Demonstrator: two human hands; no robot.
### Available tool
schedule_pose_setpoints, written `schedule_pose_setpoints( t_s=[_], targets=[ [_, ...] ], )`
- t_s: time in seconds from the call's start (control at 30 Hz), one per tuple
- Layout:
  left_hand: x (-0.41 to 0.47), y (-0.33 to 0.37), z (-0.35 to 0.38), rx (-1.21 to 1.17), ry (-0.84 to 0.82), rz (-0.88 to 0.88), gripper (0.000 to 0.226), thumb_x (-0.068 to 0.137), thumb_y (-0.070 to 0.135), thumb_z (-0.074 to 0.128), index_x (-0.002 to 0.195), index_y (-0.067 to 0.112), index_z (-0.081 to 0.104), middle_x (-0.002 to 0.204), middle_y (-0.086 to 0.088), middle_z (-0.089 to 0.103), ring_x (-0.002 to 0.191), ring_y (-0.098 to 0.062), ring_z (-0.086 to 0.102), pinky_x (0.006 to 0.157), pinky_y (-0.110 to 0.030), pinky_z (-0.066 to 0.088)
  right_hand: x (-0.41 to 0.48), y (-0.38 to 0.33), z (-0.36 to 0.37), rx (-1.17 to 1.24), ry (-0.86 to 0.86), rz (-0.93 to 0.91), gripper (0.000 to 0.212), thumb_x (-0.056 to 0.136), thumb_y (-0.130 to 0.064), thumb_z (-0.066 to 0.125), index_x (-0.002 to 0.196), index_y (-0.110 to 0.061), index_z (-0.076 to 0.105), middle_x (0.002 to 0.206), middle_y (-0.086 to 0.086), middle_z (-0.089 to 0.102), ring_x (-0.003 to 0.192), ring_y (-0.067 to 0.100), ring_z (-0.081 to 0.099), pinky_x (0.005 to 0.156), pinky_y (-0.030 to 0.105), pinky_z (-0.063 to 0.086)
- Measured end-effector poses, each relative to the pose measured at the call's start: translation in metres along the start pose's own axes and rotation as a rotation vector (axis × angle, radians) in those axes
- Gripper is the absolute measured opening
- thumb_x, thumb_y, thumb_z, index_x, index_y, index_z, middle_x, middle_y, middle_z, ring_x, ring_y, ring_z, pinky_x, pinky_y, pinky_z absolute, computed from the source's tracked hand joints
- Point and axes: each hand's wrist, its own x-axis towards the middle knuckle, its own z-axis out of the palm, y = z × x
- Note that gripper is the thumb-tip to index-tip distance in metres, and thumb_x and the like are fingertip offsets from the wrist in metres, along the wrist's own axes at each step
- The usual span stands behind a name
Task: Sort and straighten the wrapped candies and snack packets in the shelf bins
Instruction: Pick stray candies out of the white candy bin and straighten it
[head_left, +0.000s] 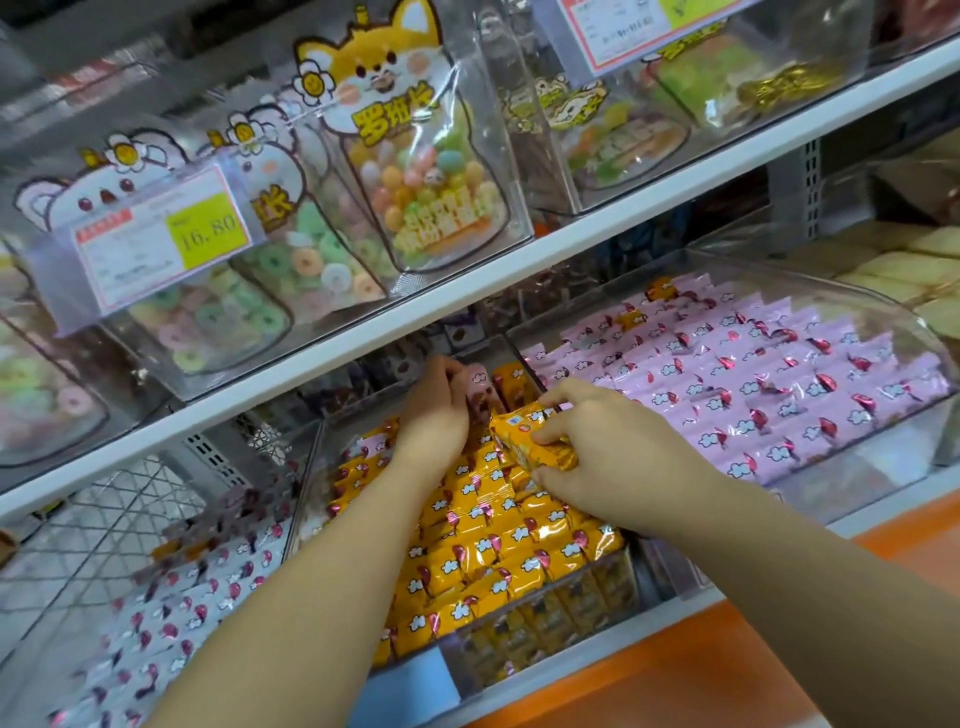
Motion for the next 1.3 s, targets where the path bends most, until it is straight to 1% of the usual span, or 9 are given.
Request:
schedule_pose_setpoints(
  t_s=[0.23, 0.33, 0.43, 0.57, 0.73, 0.87, 1.07, 1.2, 1.3],
  targets=[
    [-0.029, 0.004, -0.022, -0.221, 0.261, 0.094, 0.006, 0.1, 0.023, 0.04, 0.101, 0.018, 0.044, 0.076, 0.012, 0.049, 0.062, -0.001, 0.047, 0.05, -0.01, 0.036, -0.004, -0.005, 0.003, -0.063, 0.033, 0.013, 0.04, 0.091, -0.043, 0.05, 0.128, -0.029, 0.057, 0.142, -0.01, 0.035, 0.119, 0.015, 0.044, 0.091, 0.031, 0.042],
    [-0.035, 0.0, -0.024, -0.209, 0.233, 0.082, 0.01, 0.099, 0.022, 0.043, 0.103, 0.016, 0.049, 0.078, 0.008, 0.053, 0.064, -0.006, 0.05, 0.049, -0.013, 0.036, -0.006, -0.012, 0.007, -0.104, 0.061, 0.024, 0.044, 0.092, -0.043, 0.048, 0.134, -0.03, 0.048, 0.145, -0.008, 0.032, 0.127, 0.016, 0.038, 0.102, 0.034, 0.034],
    [-0.036, 0.004, -0.023, -0.184, 0.186, 0.088, 0.015, 0.099, 0.019, 0.045, 0.107, 0.011, 0.053, 0.09, -0.001, 0.059, 0.074, -0.013, 0.053, 0.062, -0.023, 0.038, -0.007, -0.016, 0.01, -0.129, 0.06, 0.033, 0.05, 0.092, -0.046, 0.048, 0.14, -0.032, 0.04, 0.15, -0.007, 0.026, 0.133, 0.017, 0.029, 0.108, 0.036, 0.027],
    [-0.037, 0.015, -0.025, -0.206, 0.173, 0.088, 0.013, 0.098, 0.018, 0.046, 0.106, 0.013, 0.055, 0.092, 0.003, 0.057, 0.082, -0.013, 0.054, 0.07, -0.022, 0.039, -0.002, -0.015, 0.01, -0.152, 0.055, 0.031, 0.051, 0.092, -0.047, 0.047, 0.14, -0.031, 0.04, 0.154, -0.01, 0.021, 0.134, 0.019, 0.027, 0.109, 0.037, 0.025],
    [-0.043, 0.021, -0.042, -0.373, 0.357, 0.069, 0.02, 0.099, 0.023, 0.045, 0.113, 0.013, 0.055, 0.096, 0.005, 0.056, 0.085, -0.009, 0.051, 0.069, -0.017, 0.033, 0.005, -0.015, 0.015, -0.176, 0.026, 0.018, 0.051, 0.096, -0.043, 0.041, 0.144, -0.027, 0.033, 0.155, -0.011, 0.02, 0.136, 0.018, 0.023, 0.109, 0.037, 0.022],
    [-0.059, 0.013, -0.049, -0.481, 0.502, 0.051, 0.008, 0.099, 0.02, 0.044, 0.105, 0.02, 0.049, 0.076, 0.012, 0.052, 0.064, 0.012, 0.05, 0.057, -0.007, 0.036, 0.008, -0.014, 0.018, -0.173, 0.023, 0.032, 0.053, 0.097, -0.039, 0.04, 0.146, -0.027, 0.025, 0.156, -0.009, 0.018, 0.137, 0.018, 0.024, 0.111, 0.038, 0.022],
    [-0.07, 0.01, -0.04, -0.589, 0.545, 0.024, 0.005, 0.099, 0.019, 0.046, 0.099, 0.019, 0.051, 0.076, 0.012, 0.053, 0.066, 0.013, 0.051, 0.061, -0.004, 0.038, 0.009, -0.016, 0.019, -0.171, 0.001, 0.05, 0.06, 0.093, -0.032, 0.046, 0.147, -0.029, 0.022, 0.157, -0.003, 0.013, 0.139, 0.021, 0.021, 0.113, 0.04, 0.019],
    [-0.068, 0.021, -0.035, -0.589, 0.543, 0.089, 0.007, 0.098, 0.022, 0.046, 0.097, 0.027, 0.051, 0.081, 0.012, 0.055, 0.075, -0.001, 0.052, 0.069, -0.014, 0.04, 0.006, -0.016, 0.019, -0.151, 0.009, 0.053, 0.062, 0.092, -0.031, 0.048, 0.148, -0.029, 0.02, 0.157, -0.005, 0.012, 0.139, 0.02, 0.023, 0.113, 0.038, 0.019],
    [-0.082, 0.021, -0.032, -0.566, 0.592, 0.217, 0.02, 0.098, 0.013, 0.046, 0.094, 0.032, 0.049, 0.089, 0.015, 0.056, 0.083, 0.005, 0.054, 0.074, -0.008, 0.039, 0.006, -0.015, 0.02, -0.147, 0.034, 0.043, 0.057, 0.094, -0.03, 0.046, 0.147, -0.029, 0.023, 0.155, -0.006, 0.016, 0.136, 0.019, 0.028, 0.112, 0.035, 0.022]
  ],
)
